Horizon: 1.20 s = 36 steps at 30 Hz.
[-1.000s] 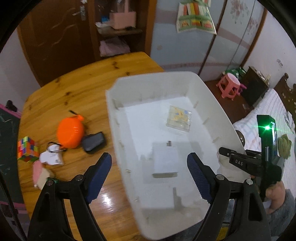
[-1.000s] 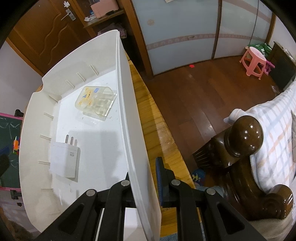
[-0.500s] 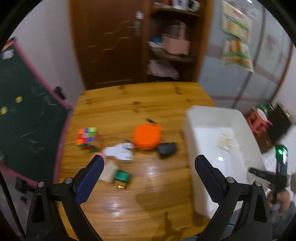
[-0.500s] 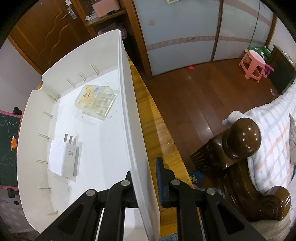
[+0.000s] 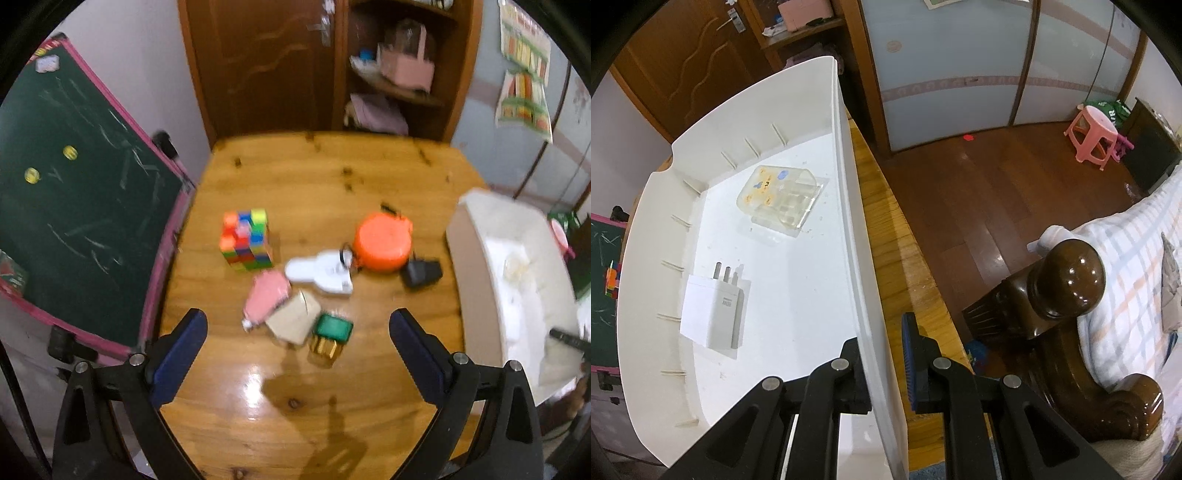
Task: Organize rigid objects
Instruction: 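Withdraw the left tool back toward the remaining objects on the table, then grasp the green-and-gold jar with the left gripper and lift it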
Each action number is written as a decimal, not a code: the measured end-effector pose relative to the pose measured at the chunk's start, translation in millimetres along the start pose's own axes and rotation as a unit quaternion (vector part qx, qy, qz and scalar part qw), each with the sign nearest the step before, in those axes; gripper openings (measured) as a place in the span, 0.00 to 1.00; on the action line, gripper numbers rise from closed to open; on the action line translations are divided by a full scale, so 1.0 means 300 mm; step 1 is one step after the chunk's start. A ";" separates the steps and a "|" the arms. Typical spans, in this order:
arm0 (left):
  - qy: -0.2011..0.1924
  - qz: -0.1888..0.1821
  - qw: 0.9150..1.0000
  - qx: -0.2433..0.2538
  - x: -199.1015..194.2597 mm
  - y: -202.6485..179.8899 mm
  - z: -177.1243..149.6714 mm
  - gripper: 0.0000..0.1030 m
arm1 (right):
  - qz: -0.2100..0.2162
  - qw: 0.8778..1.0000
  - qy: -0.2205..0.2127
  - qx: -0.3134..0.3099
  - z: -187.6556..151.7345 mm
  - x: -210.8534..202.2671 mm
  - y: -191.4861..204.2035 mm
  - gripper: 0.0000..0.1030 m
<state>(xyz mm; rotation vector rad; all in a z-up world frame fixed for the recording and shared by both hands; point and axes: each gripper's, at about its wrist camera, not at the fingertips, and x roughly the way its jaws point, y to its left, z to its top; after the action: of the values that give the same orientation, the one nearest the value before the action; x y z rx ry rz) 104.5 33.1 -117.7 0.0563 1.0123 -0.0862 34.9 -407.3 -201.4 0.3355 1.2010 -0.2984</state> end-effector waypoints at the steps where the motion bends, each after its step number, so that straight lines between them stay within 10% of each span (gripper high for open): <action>1: 0.007 -0.002 1.000 0.003 0.019 -0.005 -0.008 0.96 | 0.000 1.000 0.000 0.002 0.001 -0.001 -0.001 0.13; 14: 0.052 -0.016 0.998 0.031 0.268 -0.083 -0.063 0.95 | -0.002 1.000 0.006 0.006 0.007 0.005 -0.003 0.13; 19: 0.076 -0.018 0.996 0.033 0.325 -0.097 -0.068 0.73 | -0.002 1.000 0.008 0.010 0.007 0.009 -0.008 0.13; 36: 0.084 -0.037 0.994 0.062 0.318 -0.171 -0.098 0.63 | 0.000 1.000 0.010 0.012 0.001 0.017 -0.017 0.13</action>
<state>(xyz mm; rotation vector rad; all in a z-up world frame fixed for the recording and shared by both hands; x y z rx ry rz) 125.0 -19.8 -214.6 0.1418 1.1764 -0.2162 34.9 -412.4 -206.6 0.3594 1.2174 -0.3110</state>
